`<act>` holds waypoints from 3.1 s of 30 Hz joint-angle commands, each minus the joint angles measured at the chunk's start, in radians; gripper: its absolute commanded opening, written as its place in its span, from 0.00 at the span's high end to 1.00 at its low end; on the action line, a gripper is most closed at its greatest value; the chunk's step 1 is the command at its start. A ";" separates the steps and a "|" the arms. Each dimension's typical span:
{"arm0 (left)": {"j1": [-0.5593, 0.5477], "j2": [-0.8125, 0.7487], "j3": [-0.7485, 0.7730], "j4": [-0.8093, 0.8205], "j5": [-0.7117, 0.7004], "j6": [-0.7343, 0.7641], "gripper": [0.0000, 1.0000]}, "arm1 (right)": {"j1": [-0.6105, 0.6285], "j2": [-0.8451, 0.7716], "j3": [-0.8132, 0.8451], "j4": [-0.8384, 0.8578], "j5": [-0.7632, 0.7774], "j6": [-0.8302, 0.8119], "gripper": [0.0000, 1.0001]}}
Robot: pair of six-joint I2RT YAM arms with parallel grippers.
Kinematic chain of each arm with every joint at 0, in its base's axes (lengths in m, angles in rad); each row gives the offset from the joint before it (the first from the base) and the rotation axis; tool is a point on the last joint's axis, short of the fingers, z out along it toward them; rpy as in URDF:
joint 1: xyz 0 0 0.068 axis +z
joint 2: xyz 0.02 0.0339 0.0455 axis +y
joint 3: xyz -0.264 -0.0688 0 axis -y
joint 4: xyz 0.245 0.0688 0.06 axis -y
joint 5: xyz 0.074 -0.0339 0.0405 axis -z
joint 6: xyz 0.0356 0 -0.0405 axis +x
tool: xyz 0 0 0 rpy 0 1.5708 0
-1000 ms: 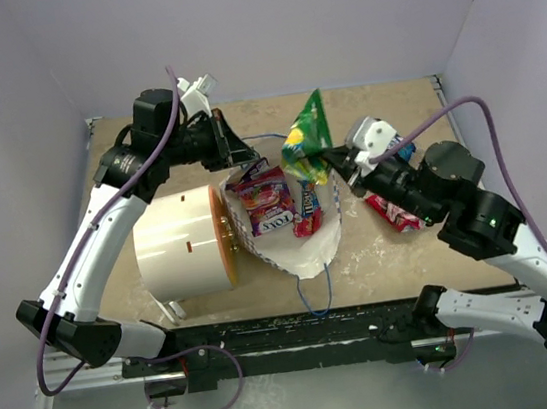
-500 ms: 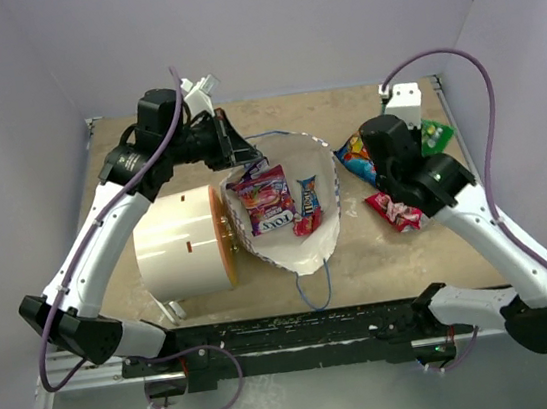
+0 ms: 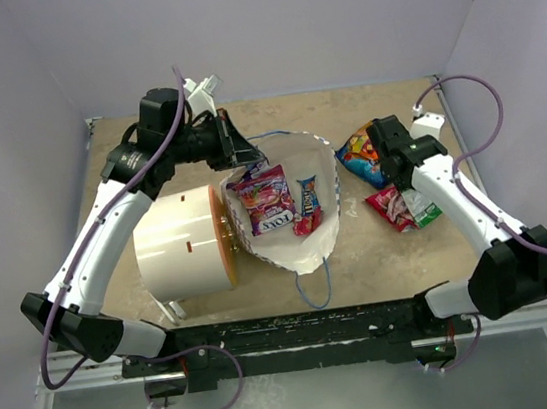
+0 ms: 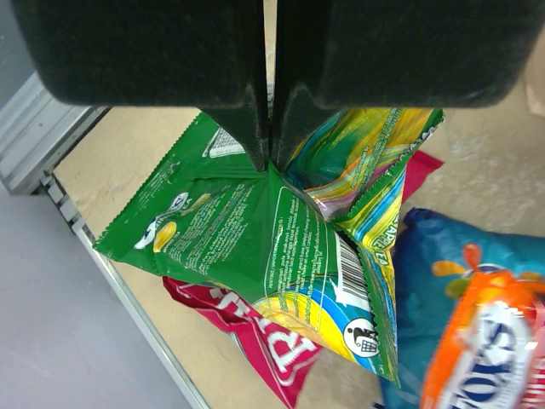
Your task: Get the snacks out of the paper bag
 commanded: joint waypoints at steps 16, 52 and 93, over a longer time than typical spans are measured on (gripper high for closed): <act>-0.002 -0.133 -0.261 0.407 0.263 -0.269 1.00 | -0.154 0.121 -0.283 0.435 -0.252 -0.045 1.00; -0.038 -0.179 -0.257 0.359 0.120 -0.309 1.00 | 0.012 -0.360 -0.057 0.493 -0.930 -0.623 0.02; -0.043 -0.219 -0.212 0.255 0.089 -0.226 1.00 | 0.910 0.078 -0.421 1.307 0.089 -0.231 0.48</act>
